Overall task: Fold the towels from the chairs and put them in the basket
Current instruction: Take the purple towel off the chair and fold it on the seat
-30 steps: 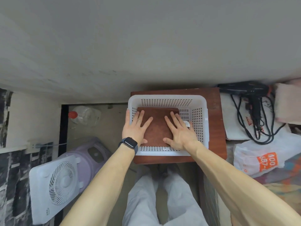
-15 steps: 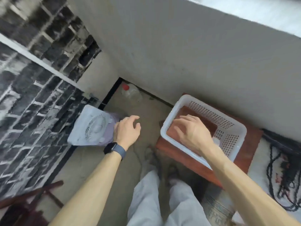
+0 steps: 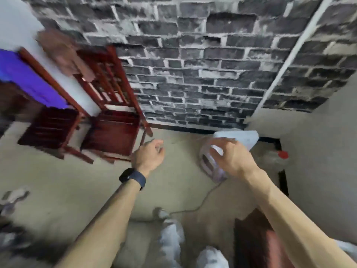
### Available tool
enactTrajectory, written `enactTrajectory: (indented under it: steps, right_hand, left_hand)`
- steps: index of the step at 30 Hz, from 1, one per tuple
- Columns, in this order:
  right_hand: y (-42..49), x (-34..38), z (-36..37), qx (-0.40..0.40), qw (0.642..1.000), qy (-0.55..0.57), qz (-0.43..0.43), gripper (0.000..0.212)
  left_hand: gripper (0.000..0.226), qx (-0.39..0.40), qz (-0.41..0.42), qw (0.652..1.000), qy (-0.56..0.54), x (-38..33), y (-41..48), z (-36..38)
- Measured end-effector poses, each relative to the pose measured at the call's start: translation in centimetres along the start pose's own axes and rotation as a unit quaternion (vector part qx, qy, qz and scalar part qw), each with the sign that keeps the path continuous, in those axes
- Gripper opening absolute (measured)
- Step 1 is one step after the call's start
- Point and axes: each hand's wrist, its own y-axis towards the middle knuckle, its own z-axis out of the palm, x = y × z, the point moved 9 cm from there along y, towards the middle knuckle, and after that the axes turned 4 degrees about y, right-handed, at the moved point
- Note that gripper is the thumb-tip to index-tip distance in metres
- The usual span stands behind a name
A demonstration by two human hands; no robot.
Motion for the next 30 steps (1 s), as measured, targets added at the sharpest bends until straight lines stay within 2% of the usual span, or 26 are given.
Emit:
enactTrajectory:
  steps: [2,6,11,18,23,30]
  right_hand:
    - [3.0,6.9,2.4,0.02,0.998,0.001,-0.062,0.042]
    - [8.2,19.9,6.5,0.05,0.987,0.003,-0.151,0.032]
    - [13.9,34.4,10.5,0.076,0.962,0.004,-0.263,0.037]
    - [19.2,51.3,12.5,0.03,0.931,0.037,-0.362,0.029]
    - [24.6,58.7,16.1,0.049,0.922,0.027,-0.382,0.032]
    - [35.5,67.2,21.0,0.07,0.927,0.038,-0.366,0.035]
  left_hand:
    - [0.032,-0.023,-0.05,0.998,-0.014,6.5,-0.7,-3.2]
    - [0.03,-0.106,-0.131,0.985,-0.027,17.8,-1.9,-10.5]
    - [0.03,-0.193,-0.207,0.958,-0.042,29.6,-2.2,-19.7]
    - [0.034,-0.258,-0.249,0.932,-0.059,40.9,0.0,-30.5]
    - [0.035,-0.28,-0.252,0.925,-0.054,47.1,3.9,-35.7]
    - [0.034,-0.262,-0.238,0.935,-0.034,54.9,13.5,-40.3]
